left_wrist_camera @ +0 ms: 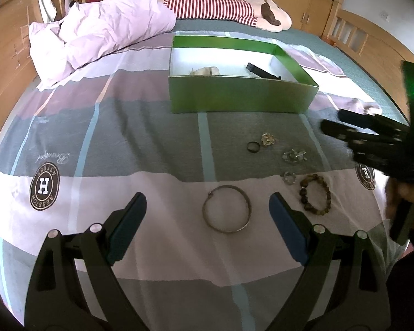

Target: Organize jewelry

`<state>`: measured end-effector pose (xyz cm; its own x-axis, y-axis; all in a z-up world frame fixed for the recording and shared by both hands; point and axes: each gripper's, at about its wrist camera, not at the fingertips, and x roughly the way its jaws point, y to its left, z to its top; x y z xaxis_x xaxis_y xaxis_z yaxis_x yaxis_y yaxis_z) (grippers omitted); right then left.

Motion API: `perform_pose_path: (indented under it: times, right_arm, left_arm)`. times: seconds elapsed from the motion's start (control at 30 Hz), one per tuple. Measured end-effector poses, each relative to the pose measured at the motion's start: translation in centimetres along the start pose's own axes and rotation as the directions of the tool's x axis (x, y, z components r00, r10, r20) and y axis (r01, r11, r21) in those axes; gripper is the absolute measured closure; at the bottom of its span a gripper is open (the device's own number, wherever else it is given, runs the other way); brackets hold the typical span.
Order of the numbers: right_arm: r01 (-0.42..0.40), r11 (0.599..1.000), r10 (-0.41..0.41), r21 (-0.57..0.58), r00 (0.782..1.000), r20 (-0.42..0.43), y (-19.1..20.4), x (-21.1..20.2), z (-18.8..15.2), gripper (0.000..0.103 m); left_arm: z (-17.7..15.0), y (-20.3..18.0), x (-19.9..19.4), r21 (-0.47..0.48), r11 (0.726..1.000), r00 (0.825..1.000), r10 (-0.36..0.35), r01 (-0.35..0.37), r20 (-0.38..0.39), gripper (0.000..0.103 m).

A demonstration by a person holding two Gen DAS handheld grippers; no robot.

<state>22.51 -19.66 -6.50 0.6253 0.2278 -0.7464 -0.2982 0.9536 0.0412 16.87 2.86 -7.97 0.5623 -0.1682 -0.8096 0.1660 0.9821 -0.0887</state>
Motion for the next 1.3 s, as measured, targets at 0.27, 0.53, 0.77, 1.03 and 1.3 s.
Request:
perform_pose_path:
  times: [0.27, 0.53, 0.77, 1.03, 1.3]
  right_arm:
    - [-0.045, 0.984, 0.049, 0.171, 0.999, -0.019, -0.9, -4.9, -4.8, 0.032]
    - [-0.048, 0.997, 0.054, 0.069, 0.995, -0.086, 3.8, -4.4, -7.7, 0.032]
    - [-0.056, 0.996, 0.064, 0.073, 0.992, -0.109, 3.5, -3.6, -7.8, 0.032]
    - [-0.027, 0.998, 0.035, 0.054, 0.989, -0.144, 3.6, -1.2, -7.9, 0.032]
    - [0.002, 1.000, 0.004, 0.031, 0.985, -0.174, 3.7, 1.4, -7.8, 0.032]
  left_arm:
    - [-1.2, -0.9, -0.5, 0.017, 1.000, 1.000, -0.001, 0.000, 0.012, 0.014]
    - [-2.6, -3.1, -0.9, 0.033, 0.999, 1.000, -0.011, 0.011, 0.013, 0.014]
    - [-2.7, -2.8, -0.2, 0.006, 1.000, 1.000, -0.005, 0.005, 0.002, 0.014]
    - [-2.7, -2.4, 2.1, -0.023, 1.000, 0.999, -0.005, 0.003, -0.048, 0.014]
    - [-2.6, -1.8, 5.5, -0.045, 0.999, 0.995, -0.002, -0.002, -0.096, 0.019]
